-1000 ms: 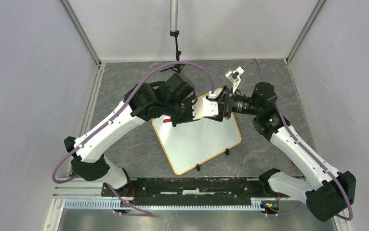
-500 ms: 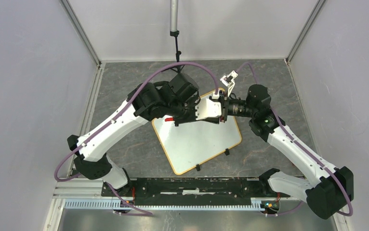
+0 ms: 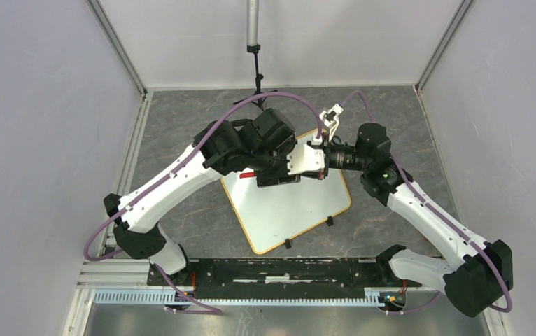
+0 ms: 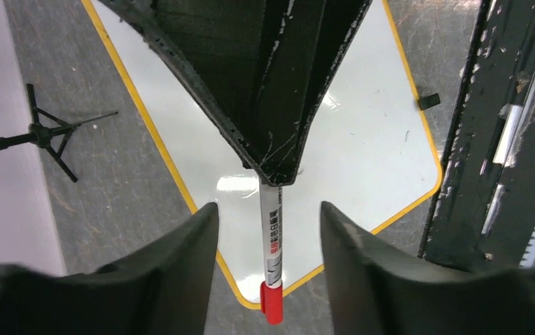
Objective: Write a sentence on the whiteboard
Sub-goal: Pass from the left arm to the right, then pass from the right arm to the left
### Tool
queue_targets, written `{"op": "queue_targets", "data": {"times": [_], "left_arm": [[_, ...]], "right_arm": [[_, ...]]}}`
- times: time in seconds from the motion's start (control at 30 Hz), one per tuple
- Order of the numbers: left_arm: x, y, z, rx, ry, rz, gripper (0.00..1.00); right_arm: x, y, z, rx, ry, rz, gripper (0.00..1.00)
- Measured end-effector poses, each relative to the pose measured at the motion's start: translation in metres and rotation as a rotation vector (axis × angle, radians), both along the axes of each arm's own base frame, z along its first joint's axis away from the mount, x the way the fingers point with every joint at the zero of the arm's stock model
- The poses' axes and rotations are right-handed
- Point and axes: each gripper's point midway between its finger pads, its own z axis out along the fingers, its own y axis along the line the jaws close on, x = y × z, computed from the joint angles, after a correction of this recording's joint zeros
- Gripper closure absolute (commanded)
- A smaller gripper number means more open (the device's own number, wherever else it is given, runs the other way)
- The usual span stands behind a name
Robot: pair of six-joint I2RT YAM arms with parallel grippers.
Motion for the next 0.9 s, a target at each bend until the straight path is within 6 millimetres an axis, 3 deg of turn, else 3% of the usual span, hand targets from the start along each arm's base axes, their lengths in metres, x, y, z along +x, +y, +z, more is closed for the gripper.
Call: {"op": "queue_targets", "data": {"times": [0.03,0.17,0.27,0.37,0.5,0.6,0.73,0.9], "left_arm": [[0.001,0.002,0.000,-0.001,0.006,0.013,0.02],[0.010,0.016,0.000,-0.047,0.091,0.077,0.00],[0.040,0.051,0.010,-0.152,0.162,0.220,0.00],[0.053,0.088,0.024,-0.247,0.170,0.350,0.00],[0.028,0.117,0.042,-0.363,0.175,0.393,0.00],[0.015,0.135,0.045,-0.429,0.190,0.444,0.00],[0.009,0.157,0.030,-0.449,0.227,0.549,0.00],[-0.002,0.166,0.004,-0.447,0.291,0.611,0.00]], "right_arm": [[0.001,-0.001,-0.001,-0.006,-0.004,-0.002,1.00],[0.006,-0.007,-0.003,-0.034,-0.018,-0.019,1.00],[0.014,-0.016,0.000,-0.055,-0.058,-0.046,1.00],[0.018,-0.024,0.004,-0.081,-0.103,-0.060,1.00],[0.019,-0.035,0.007,-0.101,-0.157,-0.064,1.00],[0.014,-0.041,0.006,-0.100,-0.187,-0.063,1.00],[0.005,-0.044,0.000,-0.103,-0.193,-0.036,1.00],[0.002,-0.045,-0.006,-0.121,-0.199,-0.017,1.00]]}}
